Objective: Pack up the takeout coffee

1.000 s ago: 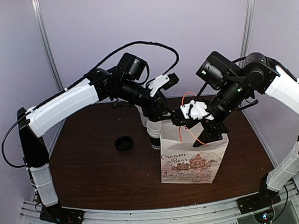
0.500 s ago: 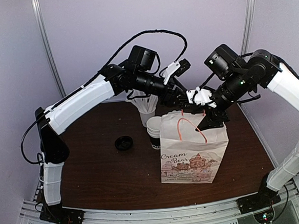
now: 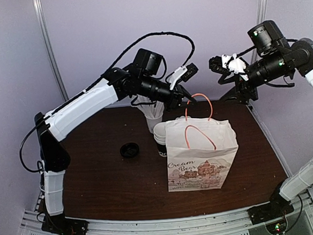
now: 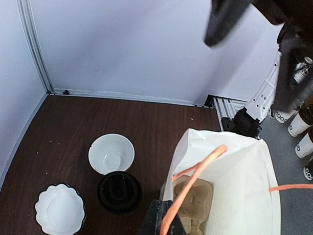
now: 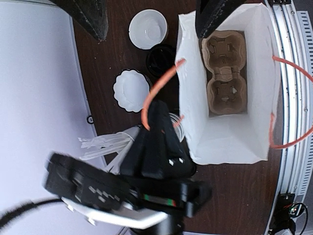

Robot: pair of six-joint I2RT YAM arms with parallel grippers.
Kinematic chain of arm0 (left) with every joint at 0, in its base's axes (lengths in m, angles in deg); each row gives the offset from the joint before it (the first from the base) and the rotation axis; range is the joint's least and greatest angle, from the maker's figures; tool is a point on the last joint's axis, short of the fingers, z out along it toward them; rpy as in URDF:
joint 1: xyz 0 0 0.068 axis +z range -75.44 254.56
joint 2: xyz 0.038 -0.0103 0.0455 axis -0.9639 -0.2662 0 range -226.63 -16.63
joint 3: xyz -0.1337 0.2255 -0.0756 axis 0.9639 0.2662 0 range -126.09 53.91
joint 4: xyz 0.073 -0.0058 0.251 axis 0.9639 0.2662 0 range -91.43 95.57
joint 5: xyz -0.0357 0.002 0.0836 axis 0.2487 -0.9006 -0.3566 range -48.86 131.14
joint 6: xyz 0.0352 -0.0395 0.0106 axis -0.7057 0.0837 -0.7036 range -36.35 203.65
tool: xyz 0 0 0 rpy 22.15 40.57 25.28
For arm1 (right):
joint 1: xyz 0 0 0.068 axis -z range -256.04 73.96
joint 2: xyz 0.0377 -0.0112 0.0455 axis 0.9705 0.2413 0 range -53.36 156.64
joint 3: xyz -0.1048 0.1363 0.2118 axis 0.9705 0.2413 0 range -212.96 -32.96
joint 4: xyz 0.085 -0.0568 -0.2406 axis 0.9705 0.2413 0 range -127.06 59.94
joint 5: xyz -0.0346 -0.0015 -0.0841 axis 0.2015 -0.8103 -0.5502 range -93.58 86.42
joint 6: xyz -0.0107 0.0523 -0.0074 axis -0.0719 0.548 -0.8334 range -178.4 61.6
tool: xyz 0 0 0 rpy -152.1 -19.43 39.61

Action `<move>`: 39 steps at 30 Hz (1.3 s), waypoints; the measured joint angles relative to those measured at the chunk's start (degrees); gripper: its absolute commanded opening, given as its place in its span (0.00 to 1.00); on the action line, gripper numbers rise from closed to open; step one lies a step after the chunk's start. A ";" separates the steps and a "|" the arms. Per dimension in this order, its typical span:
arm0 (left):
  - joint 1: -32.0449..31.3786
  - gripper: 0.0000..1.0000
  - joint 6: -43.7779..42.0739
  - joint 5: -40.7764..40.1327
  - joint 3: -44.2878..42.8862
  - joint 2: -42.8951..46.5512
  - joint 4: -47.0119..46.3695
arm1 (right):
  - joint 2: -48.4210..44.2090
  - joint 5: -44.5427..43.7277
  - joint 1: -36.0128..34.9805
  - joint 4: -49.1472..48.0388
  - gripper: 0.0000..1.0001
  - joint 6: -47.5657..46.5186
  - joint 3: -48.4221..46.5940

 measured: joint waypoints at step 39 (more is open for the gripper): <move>-7.32 0.00 9.40 -8.57 56.96 54.07 0.42 | 4.09 4.79 10.10 -10.99 0.65 6.36 9.38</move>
